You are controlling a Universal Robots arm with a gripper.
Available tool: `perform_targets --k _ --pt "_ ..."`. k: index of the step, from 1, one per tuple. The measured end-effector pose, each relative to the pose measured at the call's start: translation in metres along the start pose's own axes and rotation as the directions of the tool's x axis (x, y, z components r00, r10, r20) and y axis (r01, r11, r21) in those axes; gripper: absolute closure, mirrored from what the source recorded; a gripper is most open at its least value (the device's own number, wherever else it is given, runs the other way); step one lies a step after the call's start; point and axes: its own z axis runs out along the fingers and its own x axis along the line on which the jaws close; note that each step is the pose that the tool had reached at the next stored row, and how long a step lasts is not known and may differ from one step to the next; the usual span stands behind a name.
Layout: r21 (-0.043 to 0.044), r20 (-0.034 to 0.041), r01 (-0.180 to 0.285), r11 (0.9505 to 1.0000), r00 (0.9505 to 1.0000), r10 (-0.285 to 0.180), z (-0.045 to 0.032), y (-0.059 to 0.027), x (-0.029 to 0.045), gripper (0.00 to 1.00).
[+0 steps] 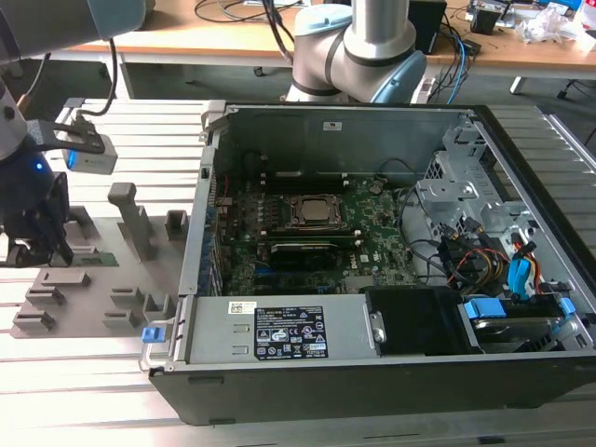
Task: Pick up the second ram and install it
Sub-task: 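Pick up the second ram and move it above second insertion slot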
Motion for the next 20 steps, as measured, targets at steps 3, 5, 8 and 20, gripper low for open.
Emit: perform_targets --k 3,5,8,20 --pt "0.0 -0.0001 0.0 1.0 1.0 0.0 -0.0059 0.0003 -0.0002 0.86" --pt "0.0 -0.0001 0.0 1.0 1.0 0.0 -0.0116 0.0005 -0.0003 0.86" --pt "0.0 0.0 0.0 1.0 1.0 0.0 -0.0171 0.0008 -0.0005 0.86" --pt "0.0 0.0 0.0 1.0 1.0 0.0 -0.0484 0.0022 -0.0013 0.86"
